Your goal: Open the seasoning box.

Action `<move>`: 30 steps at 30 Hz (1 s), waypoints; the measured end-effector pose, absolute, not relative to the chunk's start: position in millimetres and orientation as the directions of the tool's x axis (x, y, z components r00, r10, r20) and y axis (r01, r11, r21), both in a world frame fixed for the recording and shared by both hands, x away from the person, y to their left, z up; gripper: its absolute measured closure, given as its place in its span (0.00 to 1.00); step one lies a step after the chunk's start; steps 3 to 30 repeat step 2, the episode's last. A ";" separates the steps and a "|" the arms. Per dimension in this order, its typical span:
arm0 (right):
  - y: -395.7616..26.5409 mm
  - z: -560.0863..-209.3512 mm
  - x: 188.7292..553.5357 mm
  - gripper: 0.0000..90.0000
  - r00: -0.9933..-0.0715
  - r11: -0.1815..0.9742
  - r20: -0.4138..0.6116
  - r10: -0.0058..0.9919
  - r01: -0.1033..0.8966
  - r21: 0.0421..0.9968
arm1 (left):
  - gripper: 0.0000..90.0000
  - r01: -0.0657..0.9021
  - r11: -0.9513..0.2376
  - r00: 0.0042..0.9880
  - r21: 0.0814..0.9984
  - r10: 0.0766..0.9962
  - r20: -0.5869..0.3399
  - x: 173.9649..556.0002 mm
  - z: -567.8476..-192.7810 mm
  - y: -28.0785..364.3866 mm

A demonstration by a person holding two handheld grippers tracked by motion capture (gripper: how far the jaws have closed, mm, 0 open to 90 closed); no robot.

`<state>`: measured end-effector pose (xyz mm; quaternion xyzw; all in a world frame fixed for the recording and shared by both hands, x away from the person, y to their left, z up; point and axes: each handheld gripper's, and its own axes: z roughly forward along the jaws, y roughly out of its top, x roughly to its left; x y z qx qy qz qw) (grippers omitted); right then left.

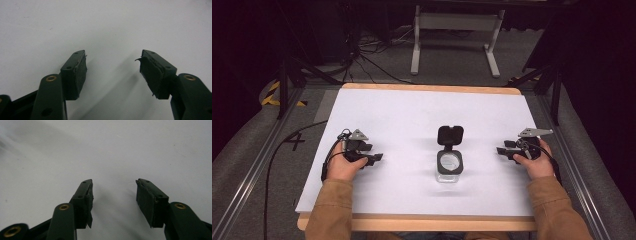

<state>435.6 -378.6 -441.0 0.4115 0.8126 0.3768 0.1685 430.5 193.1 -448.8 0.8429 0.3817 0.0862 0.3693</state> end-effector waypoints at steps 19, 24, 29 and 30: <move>-377.8 -440.9 435.0 0.54 -0.606 0.380 0.034 0.795 0.541 0.750 | 0.42 0.576 -0.437 0.695 0.691 0.706 -0.133 431.3 -448.6 192.2; -377.8 -440.9 435.0 0.54 -0.606 0.380 0.034 0.795 0.541 0.750 | 0.42 0.576 -0.437 0.695 0.691 0.706 -0.133 431.3 -448.6 192.2; -377.8 -440.9 435.0 0.54 -0.606 0.380 0.034 0.795 0.541 0.750 | 0.42 0.576 -0.437 0.695 0.691 0.706 -0.133 431.3 -448.6 192.2; -377.8 -440.9 435.0 0.54 -0.606 0.380 0.034 0.795 0.541 0.750 | 0.42 0.576 -0.437 0.695 0.691 0.706 -0.133 431.3 -448.6 192.2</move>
